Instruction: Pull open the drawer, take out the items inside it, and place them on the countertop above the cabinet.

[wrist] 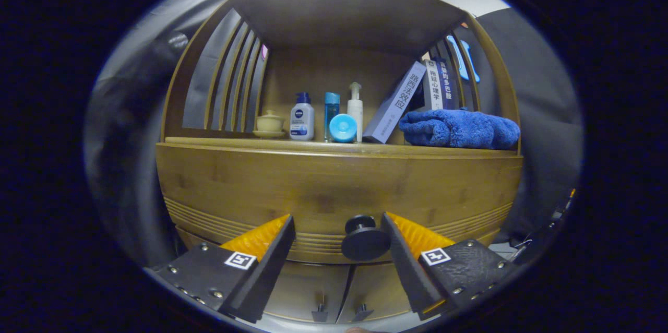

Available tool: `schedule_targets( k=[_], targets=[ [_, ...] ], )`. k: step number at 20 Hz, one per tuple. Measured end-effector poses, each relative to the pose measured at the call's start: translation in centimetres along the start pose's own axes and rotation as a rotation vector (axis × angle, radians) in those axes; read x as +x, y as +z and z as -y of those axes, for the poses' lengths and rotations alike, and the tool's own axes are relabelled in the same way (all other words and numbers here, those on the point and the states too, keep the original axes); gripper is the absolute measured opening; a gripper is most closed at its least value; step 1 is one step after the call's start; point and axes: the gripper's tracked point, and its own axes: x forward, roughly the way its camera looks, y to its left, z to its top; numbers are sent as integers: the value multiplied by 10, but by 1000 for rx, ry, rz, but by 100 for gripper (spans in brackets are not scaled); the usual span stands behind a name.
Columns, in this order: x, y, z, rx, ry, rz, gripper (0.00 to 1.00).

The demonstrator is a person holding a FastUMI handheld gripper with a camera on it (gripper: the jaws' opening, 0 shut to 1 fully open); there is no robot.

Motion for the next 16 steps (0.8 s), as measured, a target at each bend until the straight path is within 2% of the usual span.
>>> schedule_targets(
  k=[6,10,16],
  targets=[
    [-38,59,-3,-18,19,66,99],
    [-83,98,-7,6,48,84,98],
    [-162,186,8,19,47,182,98]
  ],
)
